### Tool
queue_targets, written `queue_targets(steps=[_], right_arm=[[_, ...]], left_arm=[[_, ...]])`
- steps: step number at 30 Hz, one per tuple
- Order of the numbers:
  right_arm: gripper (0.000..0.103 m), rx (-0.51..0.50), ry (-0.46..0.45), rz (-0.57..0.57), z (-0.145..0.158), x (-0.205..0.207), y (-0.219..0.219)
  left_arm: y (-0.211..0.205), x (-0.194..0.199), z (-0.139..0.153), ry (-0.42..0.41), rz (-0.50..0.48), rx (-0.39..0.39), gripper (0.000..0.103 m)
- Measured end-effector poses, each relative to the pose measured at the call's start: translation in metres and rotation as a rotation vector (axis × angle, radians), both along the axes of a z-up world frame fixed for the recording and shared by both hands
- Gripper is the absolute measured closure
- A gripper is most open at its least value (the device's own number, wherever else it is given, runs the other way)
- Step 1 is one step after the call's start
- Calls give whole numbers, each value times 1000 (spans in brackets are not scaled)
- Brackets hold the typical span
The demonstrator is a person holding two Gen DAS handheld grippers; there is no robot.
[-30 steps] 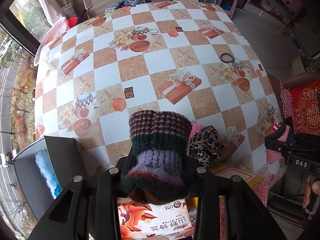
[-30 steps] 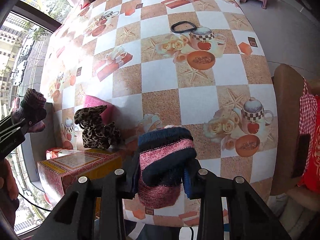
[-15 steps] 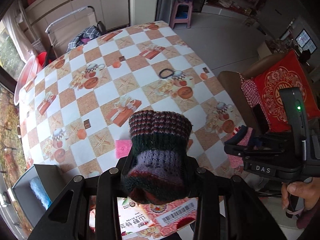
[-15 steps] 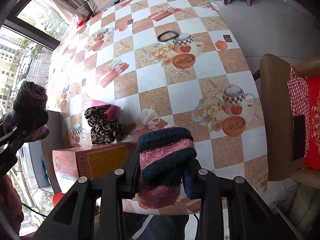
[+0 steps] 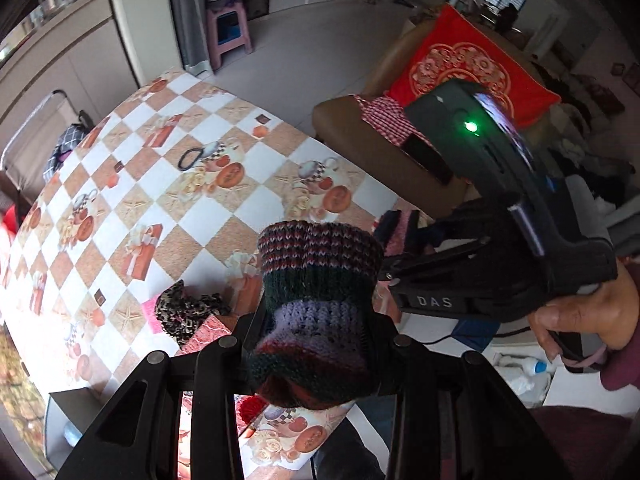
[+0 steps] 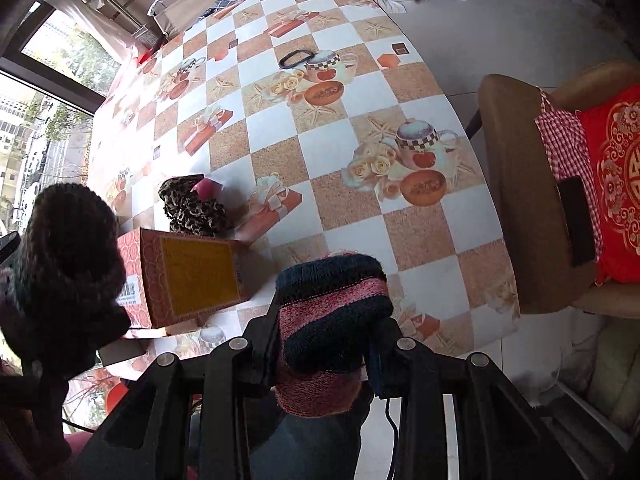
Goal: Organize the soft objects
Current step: 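Lift both knit socks in the grippers and carry them toward the white box, then hold both knit socks in the grippers above the open white box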
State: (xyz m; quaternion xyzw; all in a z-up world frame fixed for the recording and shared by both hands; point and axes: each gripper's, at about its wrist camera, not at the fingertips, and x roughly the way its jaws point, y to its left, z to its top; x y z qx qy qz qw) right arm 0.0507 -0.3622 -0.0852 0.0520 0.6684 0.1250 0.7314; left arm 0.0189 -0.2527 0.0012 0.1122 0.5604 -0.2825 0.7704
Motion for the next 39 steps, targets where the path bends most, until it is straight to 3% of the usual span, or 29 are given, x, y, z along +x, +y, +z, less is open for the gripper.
queue_targets(steps=[10, 20, 29, 39], right_arm=[[68, -11, 30, 43, -3, -41, 14], [68, 35, 60, 217, -5, -87, 70], [68, 59, 96, 466, -4, -117, 136], [68, 77, 34, 707, 25, -120, 214]], left_arm=[[11, -53, 5, -1, -123, -18, 63], [60, -91, 0, 2, -99, 2, 63], [122, -104, -3, 8, 98, -2, 63], [215, -110, -5, -14, 504, 10, 63]])
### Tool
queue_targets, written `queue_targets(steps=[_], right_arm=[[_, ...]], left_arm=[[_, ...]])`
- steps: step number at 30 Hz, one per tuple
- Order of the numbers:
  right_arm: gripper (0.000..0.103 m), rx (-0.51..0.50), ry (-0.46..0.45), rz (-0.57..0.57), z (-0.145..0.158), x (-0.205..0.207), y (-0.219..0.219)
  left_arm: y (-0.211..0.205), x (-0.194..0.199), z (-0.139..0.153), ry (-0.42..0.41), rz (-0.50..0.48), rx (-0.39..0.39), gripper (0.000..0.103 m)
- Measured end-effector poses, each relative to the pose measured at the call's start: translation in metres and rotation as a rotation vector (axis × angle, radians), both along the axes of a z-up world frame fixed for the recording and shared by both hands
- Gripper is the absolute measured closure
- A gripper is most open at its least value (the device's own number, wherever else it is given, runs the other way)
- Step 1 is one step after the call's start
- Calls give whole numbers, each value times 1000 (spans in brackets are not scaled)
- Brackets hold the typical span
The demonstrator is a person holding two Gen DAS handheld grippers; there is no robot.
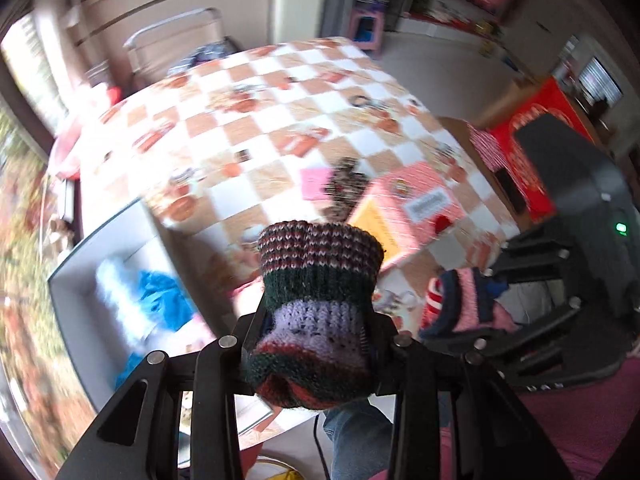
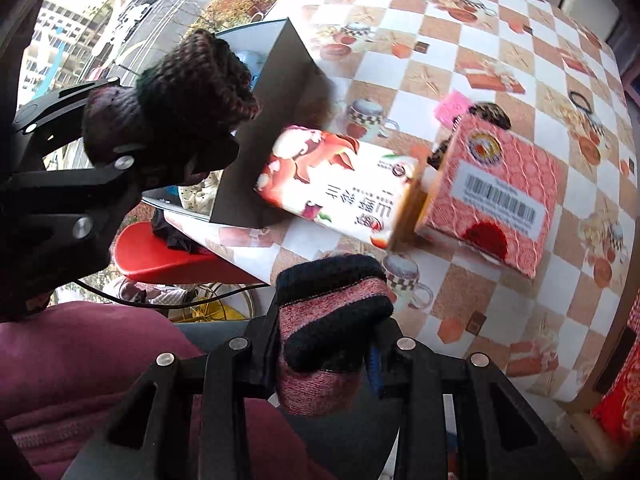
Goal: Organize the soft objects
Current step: 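Hold both knit socks in the grippers above the open white box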
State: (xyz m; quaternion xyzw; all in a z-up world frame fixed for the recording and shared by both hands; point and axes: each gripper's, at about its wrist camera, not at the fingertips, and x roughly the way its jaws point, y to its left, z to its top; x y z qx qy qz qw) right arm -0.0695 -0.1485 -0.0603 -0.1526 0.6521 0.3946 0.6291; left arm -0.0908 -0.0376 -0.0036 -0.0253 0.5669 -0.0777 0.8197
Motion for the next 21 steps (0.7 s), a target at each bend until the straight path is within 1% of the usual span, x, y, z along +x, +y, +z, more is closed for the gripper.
queue_targets(steps=[3, 7, 14, 21], right_arm=[[68, 10, -22, 58, 9, 0, 24], [68, 16, -39, 130, 16, -2, 55], [68, 17, -58, 254, 23, -13, 100], [68, 35, -76, 336, 32, -23, 138]], left_arm=[[26, -6, -3, -3, 112, -13, 63], [56, -17, -7, -6, 226, -17, 63], [96, -41, -16, 3, 392, -31, 63], [126, -66, -22, 8, 530, -29, 63]])
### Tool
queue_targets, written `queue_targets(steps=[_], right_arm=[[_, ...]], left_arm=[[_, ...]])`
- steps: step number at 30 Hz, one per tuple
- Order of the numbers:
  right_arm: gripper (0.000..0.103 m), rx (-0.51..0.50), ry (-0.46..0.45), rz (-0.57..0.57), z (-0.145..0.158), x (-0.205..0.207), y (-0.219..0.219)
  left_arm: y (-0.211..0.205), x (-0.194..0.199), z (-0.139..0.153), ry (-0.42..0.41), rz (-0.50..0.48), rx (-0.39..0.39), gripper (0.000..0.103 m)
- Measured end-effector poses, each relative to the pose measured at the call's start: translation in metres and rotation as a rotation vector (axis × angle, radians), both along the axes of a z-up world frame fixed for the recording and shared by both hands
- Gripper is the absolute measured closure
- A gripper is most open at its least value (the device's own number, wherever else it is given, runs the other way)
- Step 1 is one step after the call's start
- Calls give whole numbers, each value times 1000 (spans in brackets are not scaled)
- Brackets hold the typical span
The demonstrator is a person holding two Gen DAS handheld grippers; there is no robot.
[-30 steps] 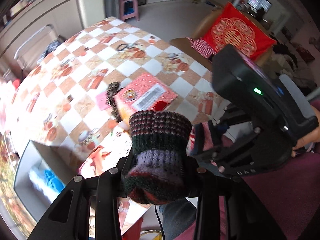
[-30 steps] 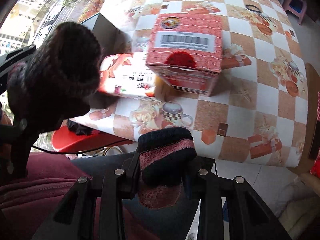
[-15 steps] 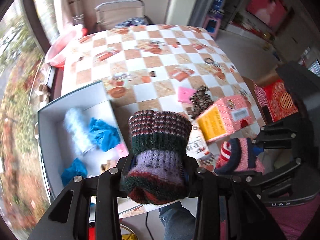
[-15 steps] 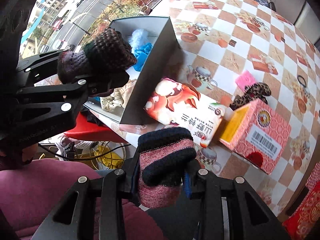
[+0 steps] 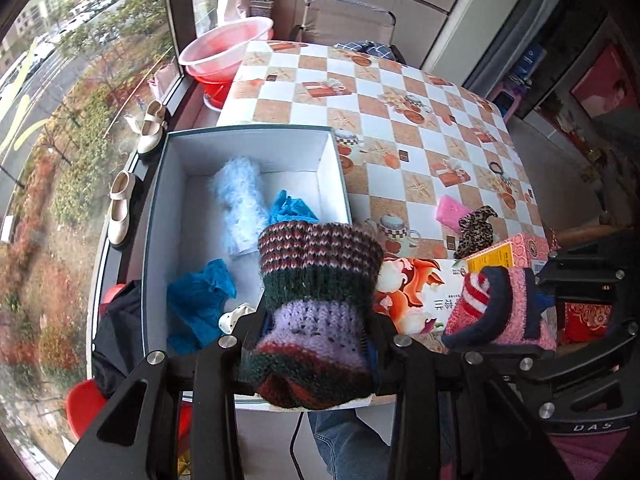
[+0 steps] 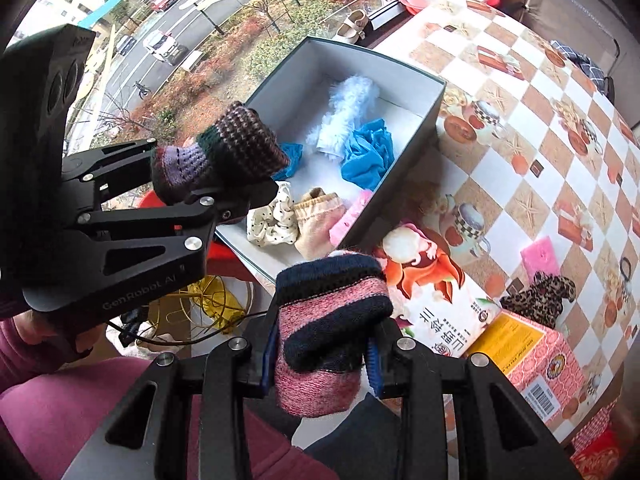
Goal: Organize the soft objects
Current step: 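Hold both knit socks in the grippers above the open white box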
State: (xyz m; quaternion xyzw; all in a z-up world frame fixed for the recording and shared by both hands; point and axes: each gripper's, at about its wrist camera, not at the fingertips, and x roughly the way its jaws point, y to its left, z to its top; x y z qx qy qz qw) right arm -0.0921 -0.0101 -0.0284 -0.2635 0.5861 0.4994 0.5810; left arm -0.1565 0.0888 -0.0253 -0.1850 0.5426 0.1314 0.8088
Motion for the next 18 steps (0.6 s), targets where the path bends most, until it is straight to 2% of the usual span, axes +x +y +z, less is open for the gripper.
queue_targets(steps=[8, 18], right_arm=[[68, 11, -7, 85, 5, -13, 33], [68, 9, -8, 135, 7, -19, 55]], left_arm=[[22, -22, -5, 5, 118, 1, 63], [38, -35, -10, 8, 198, -11, 63]])
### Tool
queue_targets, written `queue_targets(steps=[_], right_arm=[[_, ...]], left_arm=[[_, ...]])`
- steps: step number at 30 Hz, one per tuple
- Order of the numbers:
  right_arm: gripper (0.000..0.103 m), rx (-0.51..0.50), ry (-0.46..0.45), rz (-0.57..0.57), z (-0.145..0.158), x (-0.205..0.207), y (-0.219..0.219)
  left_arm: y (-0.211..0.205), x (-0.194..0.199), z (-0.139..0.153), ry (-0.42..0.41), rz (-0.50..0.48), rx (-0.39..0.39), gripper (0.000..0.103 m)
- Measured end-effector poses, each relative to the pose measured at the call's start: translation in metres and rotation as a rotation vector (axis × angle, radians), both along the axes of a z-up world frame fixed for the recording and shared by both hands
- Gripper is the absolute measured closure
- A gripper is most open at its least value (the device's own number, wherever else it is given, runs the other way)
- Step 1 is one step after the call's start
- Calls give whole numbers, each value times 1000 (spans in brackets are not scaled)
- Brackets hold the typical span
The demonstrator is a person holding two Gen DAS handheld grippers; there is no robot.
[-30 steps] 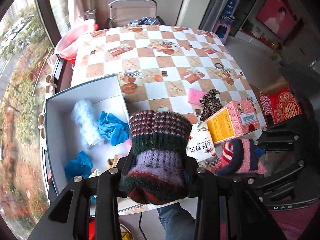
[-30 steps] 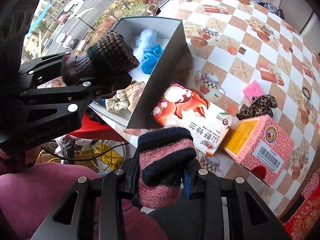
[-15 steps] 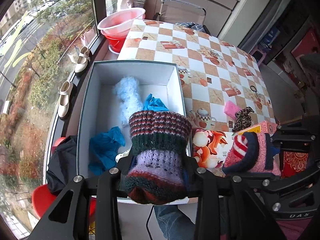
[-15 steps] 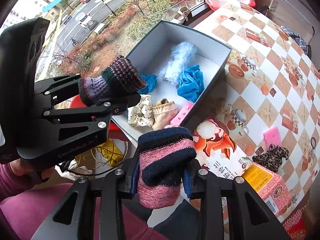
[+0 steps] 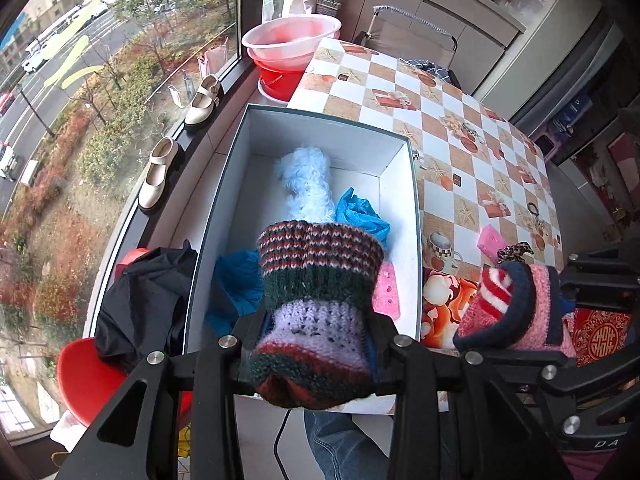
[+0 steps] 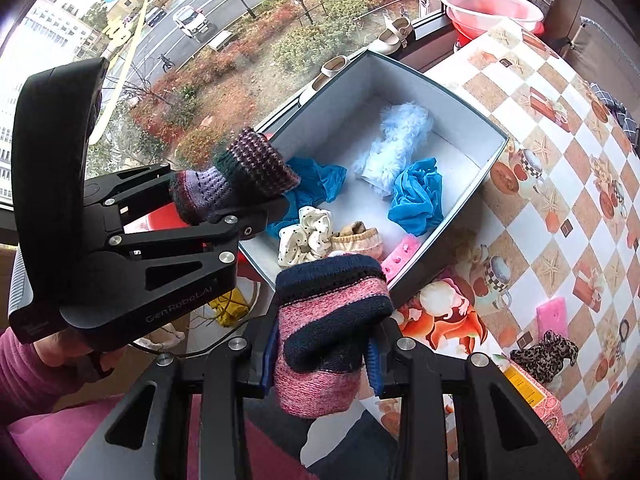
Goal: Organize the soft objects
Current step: 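Hold both knit socks in the grippers above the open white box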
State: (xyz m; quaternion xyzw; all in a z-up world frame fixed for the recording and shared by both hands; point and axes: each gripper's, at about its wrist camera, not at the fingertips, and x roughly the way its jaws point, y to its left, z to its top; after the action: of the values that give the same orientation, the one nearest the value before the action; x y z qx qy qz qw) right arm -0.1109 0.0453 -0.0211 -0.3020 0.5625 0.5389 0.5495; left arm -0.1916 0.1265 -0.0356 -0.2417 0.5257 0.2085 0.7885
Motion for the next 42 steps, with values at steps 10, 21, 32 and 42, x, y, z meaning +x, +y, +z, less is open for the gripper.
queue_targets(steps=[10, 21, 32, 42], right_arm=[[68, -10, 7, 30, -4, -5, 15], [68, -26, 23, 35, -10, -2, 23], [68, -38, 19, 43, -14, 2, 30], [68, -40, 14, 9, -19, 11, 32]], left_arm=[[8, -6, -6, 10, 44, -12, 63], [16, -8, -12, 21, 72, -24, 63], [22, -11, -16, 22, 92, -33, 63], [27, -12, -20, 36, 107, -36, 63]])
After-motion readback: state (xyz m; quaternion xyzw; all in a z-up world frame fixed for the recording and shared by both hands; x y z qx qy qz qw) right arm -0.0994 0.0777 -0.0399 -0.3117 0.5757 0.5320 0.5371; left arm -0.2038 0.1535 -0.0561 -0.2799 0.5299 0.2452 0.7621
